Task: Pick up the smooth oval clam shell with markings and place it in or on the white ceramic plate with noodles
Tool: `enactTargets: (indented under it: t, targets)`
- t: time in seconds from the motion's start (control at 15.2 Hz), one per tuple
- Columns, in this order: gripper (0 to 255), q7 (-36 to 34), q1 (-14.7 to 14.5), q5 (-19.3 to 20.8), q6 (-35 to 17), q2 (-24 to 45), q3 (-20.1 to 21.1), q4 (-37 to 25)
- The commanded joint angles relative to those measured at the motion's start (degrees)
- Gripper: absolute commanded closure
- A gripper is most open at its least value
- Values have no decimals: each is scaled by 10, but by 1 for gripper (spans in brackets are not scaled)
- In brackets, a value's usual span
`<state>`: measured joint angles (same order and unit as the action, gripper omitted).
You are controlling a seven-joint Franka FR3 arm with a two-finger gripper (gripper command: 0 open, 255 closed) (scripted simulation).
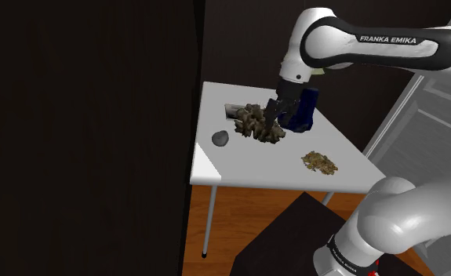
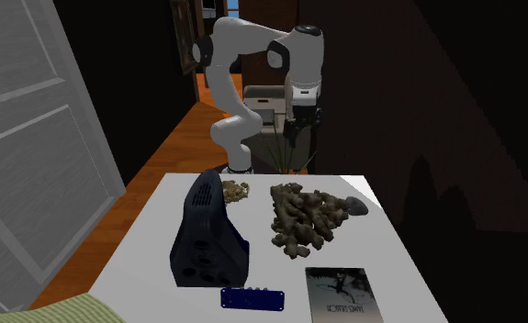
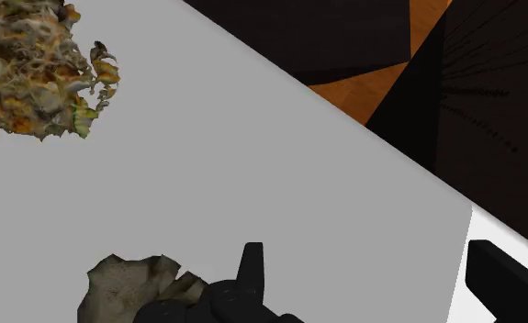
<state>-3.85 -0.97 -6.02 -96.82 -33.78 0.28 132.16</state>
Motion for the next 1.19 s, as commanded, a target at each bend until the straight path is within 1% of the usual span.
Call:
enactTargets:
  t: [0.0,0.33,0.59,0.86,1.12]
  targets:
    - [0,-4,-3,2,-29,43,9,-16]
    - [0,-19,-8,12,-80,152,28,-77]
    - [0,-33,-12,27,-108,241,42,-138]
    - [0,-50,-17,48,-124,330,52,-212]
    - [0,-66,-26,71,-127,422,58,-300]
